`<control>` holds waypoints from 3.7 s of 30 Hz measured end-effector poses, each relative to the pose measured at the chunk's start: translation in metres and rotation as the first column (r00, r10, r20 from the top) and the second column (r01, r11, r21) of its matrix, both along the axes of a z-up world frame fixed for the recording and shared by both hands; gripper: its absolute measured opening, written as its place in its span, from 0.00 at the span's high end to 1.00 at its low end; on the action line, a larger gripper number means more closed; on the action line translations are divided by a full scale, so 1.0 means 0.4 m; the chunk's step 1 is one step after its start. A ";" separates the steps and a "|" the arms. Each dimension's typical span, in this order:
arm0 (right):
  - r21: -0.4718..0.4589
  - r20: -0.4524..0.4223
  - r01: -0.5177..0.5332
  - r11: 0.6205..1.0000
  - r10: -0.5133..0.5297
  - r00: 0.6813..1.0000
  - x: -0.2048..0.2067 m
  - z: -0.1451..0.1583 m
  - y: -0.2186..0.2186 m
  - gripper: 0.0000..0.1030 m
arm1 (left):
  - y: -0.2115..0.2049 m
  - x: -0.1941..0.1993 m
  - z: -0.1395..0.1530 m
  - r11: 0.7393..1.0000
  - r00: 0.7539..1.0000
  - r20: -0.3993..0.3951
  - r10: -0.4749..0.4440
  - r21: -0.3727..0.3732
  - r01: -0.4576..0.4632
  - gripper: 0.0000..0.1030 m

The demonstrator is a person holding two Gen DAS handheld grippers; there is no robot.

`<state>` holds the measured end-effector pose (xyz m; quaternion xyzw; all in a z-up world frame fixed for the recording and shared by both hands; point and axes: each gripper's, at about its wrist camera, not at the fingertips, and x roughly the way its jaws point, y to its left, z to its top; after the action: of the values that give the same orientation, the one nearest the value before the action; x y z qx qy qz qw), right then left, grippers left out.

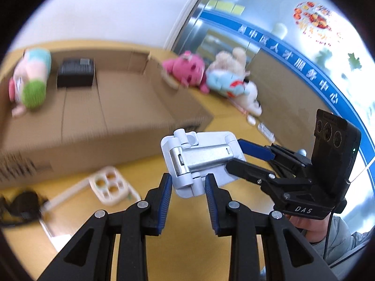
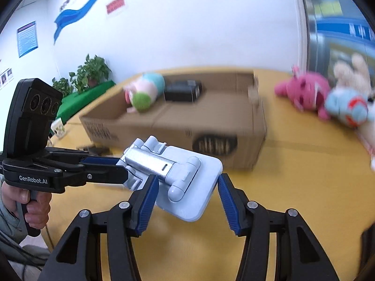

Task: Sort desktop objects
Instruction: 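Lift the white phone stand off the table with the left gripper, then carry the phone stand with the left gripper down into the cardboard box, then open the left gripper to release the phone stand, withdraw, then reach the right gripper to the clear phone case and close on its rim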

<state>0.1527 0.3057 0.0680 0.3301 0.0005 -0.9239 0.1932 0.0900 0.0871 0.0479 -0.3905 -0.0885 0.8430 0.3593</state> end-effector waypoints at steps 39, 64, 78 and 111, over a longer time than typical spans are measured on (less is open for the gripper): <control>-0.256 0.339 -0.132 0.958 0.217 0.915 -0.563 -0.121 -0.443 0.53 | -0.432 -0.312 -0.031 0.918 0.918 0.072 0.389 -0.115 -0.380 0.78; -0.051 0.145 -0.027 0.998 0.034 0.989 -0.420 0.010 -0.399 0.00 | -0.381 -0.193 0.104 0.860 0.876 -0.215 0.432 -0.195 -0.472 0.37; 0.055 -0.080 0.027 0.998 -0.022 0.997 -0.235 0.123 -0.290 0.00 | -0.232 -0.062 0.180 0.885 0.861 -0.335 0.382 -0.137 -0.446 0.25; -0.010 0.252 -0.149 0.989 0.147 0.956 -0.181 -0.185 -0.248 0.28 | -0.286 0.057 -0.125 0.903 0.908 0.072 0.412 -0.165 -0.396 0.46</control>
<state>0.0804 0.2063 -0.0060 0.4449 0.0049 -0.8574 0.2587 0.1127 -0.0275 -0.0021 -0.4330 -0.1242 0.8815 0.1416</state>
